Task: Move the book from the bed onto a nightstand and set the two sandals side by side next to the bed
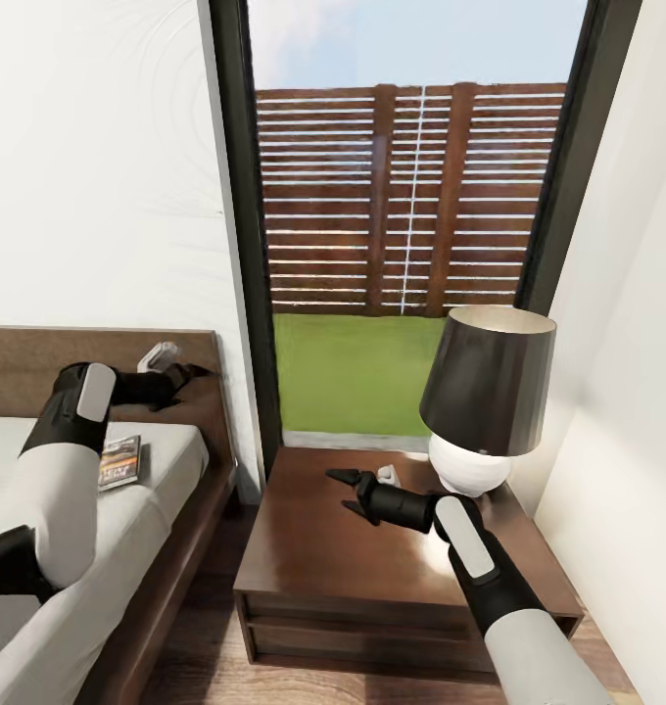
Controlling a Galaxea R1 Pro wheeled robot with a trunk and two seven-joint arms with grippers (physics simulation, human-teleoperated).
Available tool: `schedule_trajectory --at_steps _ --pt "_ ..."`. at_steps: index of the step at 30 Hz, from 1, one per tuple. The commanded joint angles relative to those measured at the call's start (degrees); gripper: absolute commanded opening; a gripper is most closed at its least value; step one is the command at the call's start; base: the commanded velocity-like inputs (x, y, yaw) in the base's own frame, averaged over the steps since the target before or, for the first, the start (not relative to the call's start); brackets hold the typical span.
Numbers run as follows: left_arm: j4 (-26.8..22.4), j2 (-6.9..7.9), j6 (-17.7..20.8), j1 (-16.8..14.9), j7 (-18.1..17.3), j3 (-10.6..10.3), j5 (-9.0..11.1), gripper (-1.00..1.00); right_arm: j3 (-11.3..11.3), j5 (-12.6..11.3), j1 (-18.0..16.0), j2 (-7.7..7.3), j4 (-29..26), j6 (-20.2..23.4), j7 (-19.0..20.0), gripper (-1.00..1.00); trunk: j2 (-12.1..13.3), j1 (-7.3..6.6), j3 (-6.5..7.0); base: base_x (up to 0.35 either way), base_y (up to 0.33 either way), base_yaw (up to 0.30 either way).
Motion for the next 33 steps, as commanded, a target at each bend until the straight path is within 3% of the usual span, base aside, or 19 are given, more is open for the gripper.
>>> schedule_trajectory --at_steps 1,7,13,16,20,25,30,33 --pt "1.06 1.11 0.27 -0.67 -0.37 0.23 0.53 1.00 -0.07 0.09 -0.16 0.08 0.04 0.18 0.25 1.00 -0.02 -0.01 -0.06 0.000 0.000 0.000" --pt "6.36 7.41 0.26 -3.67 -0.28 0.24 3.89 1.00 -0.09 -1.16 -0.57 0.53 0.11 0.14 -0.38 1.00 -0.02 -0.01 -0.06 0.000 0.000 0.000" --pt "11.73 13.09 0.26 -7.46 -0.25 0.16 4.81 1.00 -0.10 -1.58 -0.90 1.20 0.18 0.08 -0.76 1.00 -0.02 -0.01 -0.06 0.000 0.000 0.000" --pt "16.16 16.14 0.26 -11.02 0.04 0.06 4.90 1.00 -0.08 -1.60 -1.00 1.63 0.31 0.05 -0.85 1.00 -0.02 -0.01 -0.06 0.000 0.000 0.000" --pt "19.95 18.66 0.22 -14.78 2.06 -0.17 4.67 1.00 0.05 -1.51 -1.04 2.04 0.36 0.04 -0.93 1.00 -0.02 -0.01 -0.06 0.000 0.000 0.000" --pt "22.39 21.25 0.19 -18.35 7.99 -0.30 4.41 1.00 0.62 -1.25 -1.06 2.25 0.37 0.04 -1.02 1.00 -0.02 -0.01 -0.06 0.000 0.000 0.000" --pt "22.94 23.04 0.22 -19.92 13.75 -0.44 4.25 1.00 2.28 -1.07 -1.07 2.15 0.33 0.12 -1.06 1.00 -0.02 -0.01 -0.06 0.000 0.000 0.000" --pt "22.97 23.36 0.24 -20.12 14.60 -0.81 4.23 1.00 2.70 -1.06 -1.07 2.10 0.32 0.12 -1.07 1.00 -0.02 -0.01 -0.06 0.000 0.000 0.000"
